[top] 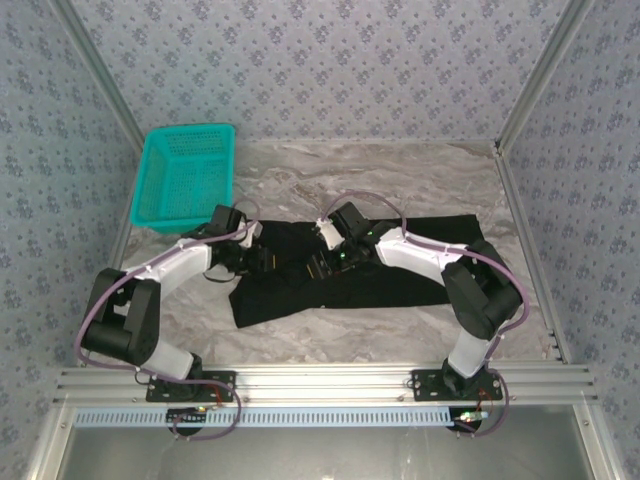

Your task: Fold the inside-out t-shirt

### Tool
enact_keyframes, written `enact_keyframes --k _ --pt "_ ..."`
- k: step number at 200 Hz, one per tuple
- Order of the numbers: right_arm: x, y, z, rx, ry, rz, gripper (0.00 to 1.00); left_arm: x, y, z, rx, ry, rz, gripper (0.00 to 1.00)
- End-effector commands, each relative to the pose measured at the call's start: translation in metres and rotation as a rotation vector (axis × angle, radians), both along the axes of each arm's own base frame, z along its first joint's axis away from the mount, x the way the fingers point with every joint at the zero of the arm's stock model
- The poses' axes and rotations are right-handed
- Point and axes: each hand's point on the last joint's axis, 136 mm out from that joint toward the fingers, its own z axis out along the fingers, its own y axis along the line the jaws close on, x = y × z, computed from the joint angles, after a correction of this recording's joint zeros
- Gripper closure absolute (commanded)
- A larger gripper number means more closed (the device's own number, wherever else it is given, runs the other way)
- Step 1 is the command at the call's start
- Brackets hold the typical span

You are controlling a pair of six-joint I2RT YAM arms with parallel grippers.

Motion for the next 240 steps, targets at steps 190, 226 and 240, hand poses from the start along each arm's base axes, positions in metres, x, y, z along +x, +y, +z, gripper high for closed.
enact_keyframes --k 190,226,240 --pt "-0.025 0.046 -0.036 0.029 0.207 -0.174 0.49 -0.03 -0.01 0.051 -0.207 0.285 0.214 0.98" --pt "-0.022 0.06 -0.031 0.067 0.21 -0.163 0.51 -0.028 -0.005 0.049 -0.187 0.271 0.207 0.98" --pt "-0.023 0.063 -0.03 0.082 0.226 -0.176 0.51 -0.028 -0.004 0.048 -0.186 0.268 0.203 0.98"
